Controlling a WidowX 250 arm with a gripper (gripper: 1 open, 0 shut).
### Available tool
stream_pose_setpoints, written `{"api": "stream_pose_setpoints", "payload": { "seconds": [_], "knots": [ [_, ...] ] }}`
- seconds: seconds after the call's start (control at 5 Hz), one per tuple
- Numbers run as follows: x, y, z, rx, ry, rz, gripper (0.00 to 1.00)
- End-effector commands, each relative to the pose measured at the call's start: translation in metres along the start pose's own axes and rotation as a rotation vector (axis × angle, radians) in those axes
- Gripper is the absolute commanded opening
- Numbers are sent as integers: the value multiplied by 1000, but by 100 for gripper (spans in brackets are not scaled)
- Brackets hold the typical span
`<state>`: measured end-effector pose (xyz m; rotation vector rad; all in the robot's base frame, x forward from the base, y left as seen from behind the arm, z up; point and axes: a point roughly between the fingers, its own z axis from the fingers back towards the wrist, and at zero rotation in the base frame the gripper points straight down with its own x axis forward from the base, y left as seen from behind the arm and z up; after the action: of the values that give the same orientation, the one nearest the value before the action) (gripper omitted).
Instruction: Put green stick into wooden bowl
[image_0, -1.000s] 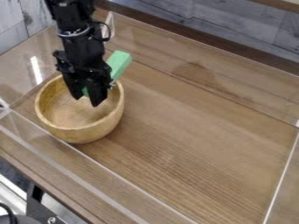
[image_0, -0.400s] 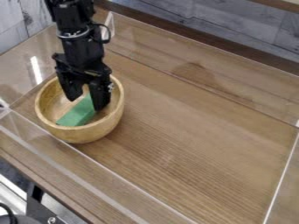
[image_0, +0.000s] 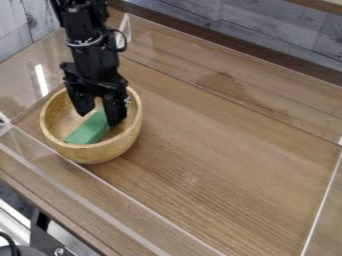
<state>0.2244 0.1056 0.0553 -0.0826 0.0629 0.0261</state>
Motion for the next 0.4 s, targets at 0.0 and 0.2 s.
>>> {"api": "stream_pose_setpoints", "payload": {
  "seconds": [0.0, 0.2],
  "knots": [
    [3, 5, 4, 19, -29, 12, 100],
    [3, 5, 1, 22, -29, 17, 100]
  ]
}}
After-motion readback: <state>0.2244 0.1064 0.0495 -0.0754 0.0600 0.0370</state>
